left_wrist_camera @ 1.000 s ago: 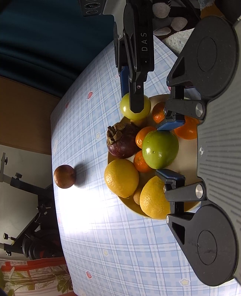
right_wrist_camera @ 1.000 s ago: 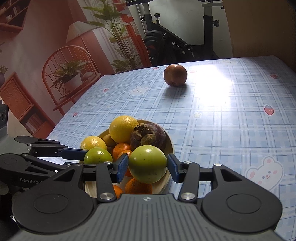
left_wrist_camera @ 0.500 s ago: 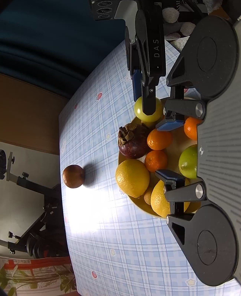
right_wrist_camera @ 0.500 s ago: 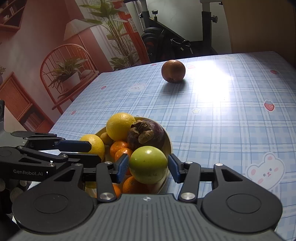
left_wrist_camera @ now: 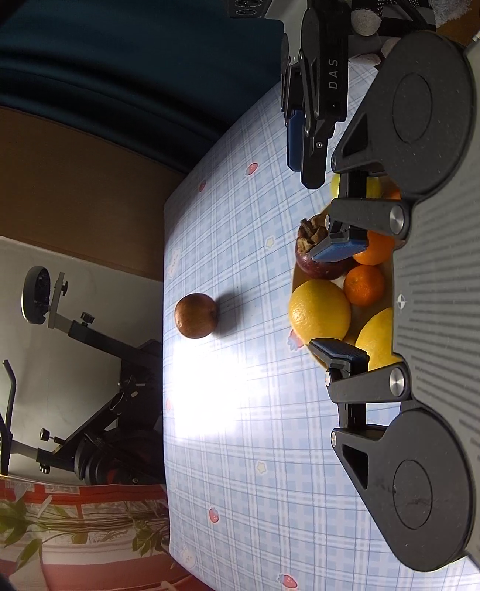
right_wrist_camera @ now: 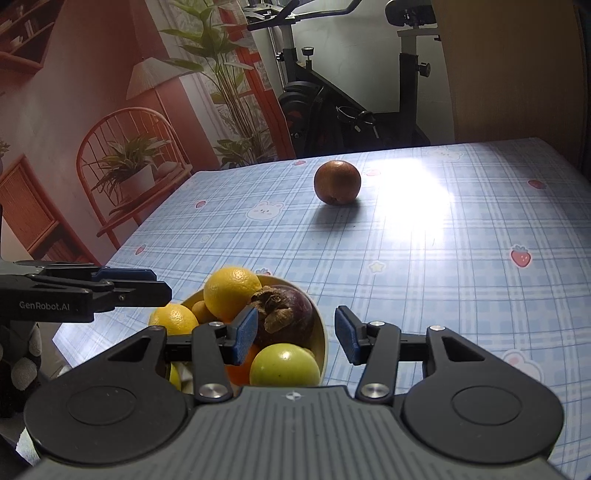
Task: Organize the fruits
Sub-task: 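Move both grippers toward the red apple on the table, then close the left gripper on the red apple while the right gripper pinches it too, then carry the red apple onto the plate and open both grippers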
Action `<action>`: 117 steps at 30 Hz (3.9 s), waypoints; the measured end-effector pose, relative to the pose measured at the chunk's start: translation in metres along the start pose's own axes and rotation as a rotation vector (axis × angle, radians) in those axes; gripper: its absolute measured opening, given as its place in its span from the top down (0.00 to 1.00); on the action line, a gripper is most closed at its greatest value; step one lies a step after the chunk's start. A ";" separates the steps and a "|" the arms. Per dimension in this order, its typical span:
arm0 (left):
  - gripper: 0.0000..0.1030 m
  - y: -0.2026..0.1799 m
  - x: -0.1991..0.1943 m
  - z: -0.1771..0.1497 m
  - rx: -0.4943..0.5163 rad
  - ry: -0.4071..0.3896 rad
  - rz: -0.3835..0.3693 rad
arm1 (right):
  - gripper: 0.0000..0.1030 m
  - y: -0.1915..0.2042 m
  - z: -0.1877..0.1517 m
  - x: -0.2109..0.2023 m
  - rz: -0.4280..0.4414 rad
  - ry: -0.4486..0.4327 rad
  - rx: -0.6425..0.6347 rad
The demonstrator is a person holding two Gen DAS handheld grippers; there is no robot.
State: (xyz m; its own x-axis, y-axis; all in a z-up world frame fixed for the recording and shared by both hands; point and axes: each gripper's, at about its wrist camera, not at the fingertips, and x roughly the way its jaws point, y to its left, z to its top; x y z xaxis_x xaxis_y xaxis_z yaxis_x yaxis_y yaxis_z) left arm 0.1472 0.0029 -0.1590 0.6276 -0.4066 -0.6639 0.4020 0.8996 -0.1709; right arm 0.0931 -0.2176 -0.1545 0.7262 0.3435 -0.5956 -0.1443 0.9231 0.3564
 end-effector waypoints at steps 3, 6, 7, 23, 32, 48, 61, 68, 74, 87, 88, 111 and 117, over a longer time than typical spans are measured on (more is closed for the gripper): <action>0.54 0.007 0.000 0.011 -0.013 -0.021 0.011 | 0.51 -0.002 0.009 0.002 -0.014 -0.025 -0.017; 0.54 0.014 0.001 0.024 -0.021 -0.048 0.023 | 0.51 -0.003 0.021 0.007 -0.031 -0.055 -0.044; 0.54 0.016 0.002 0.028 -0.023 -0.054 0.024 | 0.51 -0.004 0.026 0.009 -0.035 -0.064 -0.053; 0.53 0.036 0.064 0.089 -0.062 -0.095 0.041 | 0.51 -0.031 0.077 0.072 -0.058 -0.131 -0.099; 0.50 0.047 0.125 0.114 -0.119 -0.036 -0.018 | 0.48 -0.059 0.099 0.126 -0.020 -0.081 -0.092; 0.35 0.061 0.196 0.118 -0.230 0.021 -0.118 | 0.25 -0.070 0.105 0.192 0.075 -0.022 -0.132; 0.37 0.070 0.218 0.118 -0.308 0.049 -0.164 | 0.29 -0.060 0.106 0.211 0.079 -0.016 -0.211; 0.45 0.065 0.216 0.123 -0.265 0.080 -0.187 | 0.35 -0.059 0.107 0.211 0.073 0.017 -0.203; 0.46 0.053 0.191 0.126 -0.207 0.068 -0.213 | 0.35 -0.050 0.107 0.182 0.078 -0.009 -0.211; 0.46 0.030 0.092 0.107 -0.147 0.028 -0.246 | 0.35 0.012 0.092 0.095 0.078 -0.060 -0.252; 0.46 0.029 0.085 0.104 -0.143 0.026 -0.248 | 0.35 0.018 0.090 0.088 0.078 -0.061 -0.258; 0.48 0.035 0.026 -0.012 -0.145 0.195 -0.282 | 0.35 0.092 -0.022 0.036 0.130 0.107 -0.290; 0.48 0.034 0.025 -0.024 -0.131 0.210 -0.265 | 0.35 0.094 -0.038 0.040 0.132 0.154 -0.314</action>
State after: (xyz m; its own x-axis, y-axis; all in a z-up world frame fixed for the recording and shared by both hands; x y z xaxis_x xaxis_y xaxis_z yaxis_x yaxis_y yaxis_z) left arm 0.1607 0.0277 -0.1984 0.3567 -0.5991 -0.7168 0.4349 0.7856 -0.4402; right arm 0.0831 -0.1102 -0.1724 0.5817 0.4626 -0.6690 -0.4462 0.8692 0.2130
